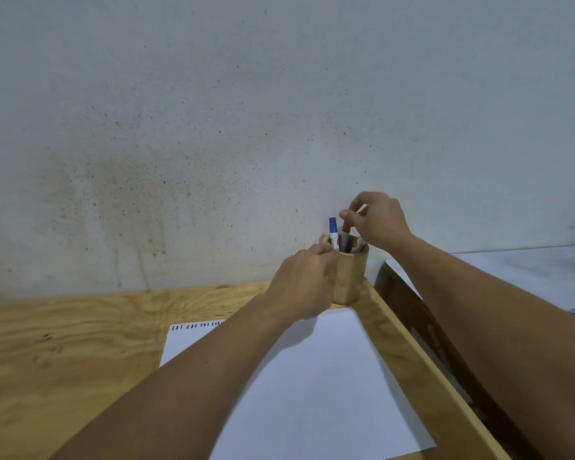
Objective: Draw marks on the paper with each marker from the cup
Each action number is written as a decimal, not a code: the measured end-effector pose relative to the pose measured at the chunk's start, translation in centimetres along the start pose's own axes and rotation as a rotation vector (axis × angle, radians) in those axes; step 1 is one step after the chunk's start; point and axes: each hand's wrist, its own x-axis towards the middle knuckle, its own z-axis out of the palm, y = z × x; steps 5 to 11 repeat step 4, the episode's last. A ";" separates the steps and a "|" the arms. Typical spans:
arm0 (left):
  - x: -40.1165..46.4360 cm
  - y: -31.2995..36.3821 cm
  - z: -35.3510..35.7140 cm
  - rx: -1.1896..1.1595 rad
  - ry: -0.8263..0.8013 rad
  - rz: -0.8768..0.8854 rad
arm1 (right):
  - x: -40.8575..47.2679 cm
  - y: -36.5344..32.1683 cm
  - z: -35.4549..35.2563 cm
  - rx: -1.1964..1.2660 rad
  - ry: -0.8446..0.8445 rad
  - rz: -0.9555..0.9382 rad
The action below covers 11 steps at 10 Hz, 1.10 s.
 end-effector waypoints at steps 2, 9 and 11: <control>0.0 -0.2 0.3 0.006 -0.013 0.009 | -0.5 0.7 -0.9 0.053 -0.074 -0.005; 0.0 -0.3 0.4 0.018 -0.053 0.026 | -1.8 1.6 -2.1 0.084 -0.043 0.039; 0.0 -0.3 0.4 0.018 -0.053 0.026 | -1.8 1.6 -2.1 0.084 -0.043 0.039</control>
